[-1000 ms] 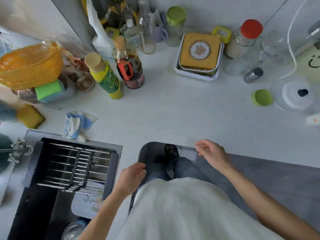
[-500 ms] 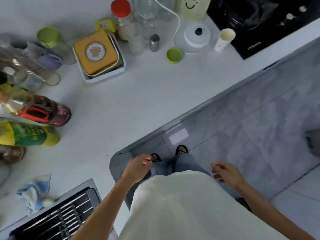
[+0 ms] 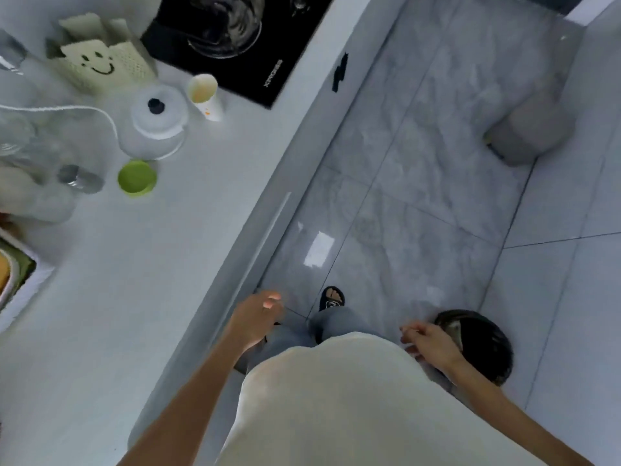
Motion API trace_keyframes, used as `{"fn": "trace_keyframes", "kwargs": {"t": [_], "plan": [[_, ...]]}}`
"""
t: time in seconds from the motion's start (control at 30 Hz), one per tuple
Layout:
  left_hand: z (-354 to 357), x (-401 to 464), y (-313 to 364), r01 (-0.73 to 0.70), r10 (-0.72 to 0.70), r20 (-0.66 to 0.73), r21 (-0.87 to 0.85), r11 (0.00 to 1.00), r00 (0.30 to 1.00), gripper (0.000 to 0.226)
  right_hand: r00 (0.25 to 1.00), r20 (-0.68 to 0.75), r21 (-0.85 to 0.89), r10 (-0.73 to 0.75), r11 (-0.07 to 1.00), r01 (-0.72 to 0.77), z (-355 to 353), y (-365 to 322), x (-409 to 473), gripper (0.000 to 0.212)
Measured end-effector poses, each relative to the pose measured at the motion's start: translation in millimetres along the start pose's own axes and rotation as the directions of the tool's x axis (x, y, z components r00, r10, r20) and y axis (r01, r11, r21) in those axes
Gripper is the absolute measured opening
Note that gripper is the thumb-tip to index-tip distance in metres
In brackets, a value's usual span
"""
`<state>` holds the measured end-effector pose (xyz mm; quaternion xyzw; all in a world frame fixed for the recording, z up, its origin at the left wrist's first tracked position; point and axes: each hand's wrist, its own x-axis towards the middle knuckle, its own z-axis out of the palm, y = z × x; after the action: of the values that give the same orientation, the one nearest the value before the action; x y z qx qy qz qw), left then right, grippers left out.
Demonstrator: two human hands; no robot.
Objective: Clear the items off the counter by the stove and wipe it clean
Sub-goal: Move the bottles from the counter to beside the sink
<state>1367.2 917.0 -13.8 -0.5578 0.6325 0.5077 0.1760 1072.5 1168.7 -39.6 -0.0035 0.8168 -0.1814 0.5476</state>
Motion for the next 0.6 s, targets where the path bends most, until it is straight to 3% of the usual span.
{"fn": "trace_keyframes", "kwargs": {"t": [0.2, 0.37, 0.6], "plan": [[-10.2, 31.4, 30.3, 0.023, -0.028, 0.026, 0.171, 0.985, 0.999, 0.023, 0.997, -0.042, 0.108, -0.071, 0.991, 0.075, -44.9, -66.2, 24.1, 0.019], [-36.4, 63.5, 54.9, 0.078, -0.100, 0.085, 0.228, 0.971, 0.991, 0.020, 0.983, -0.137, 0.250, -0.122, 0.956, 0.153, -81.5, -137.1, 41.5, 0.017], [-77.8, 141.2, 135.4, 0.061, -0.096, 0.121, 0.263, 0.963, 0.988, 0.015, 0.971, -0.200, 0.288, -0.132, 0.939, 0.187, -127.5, -209.2, 59.4, 0.018]]}}
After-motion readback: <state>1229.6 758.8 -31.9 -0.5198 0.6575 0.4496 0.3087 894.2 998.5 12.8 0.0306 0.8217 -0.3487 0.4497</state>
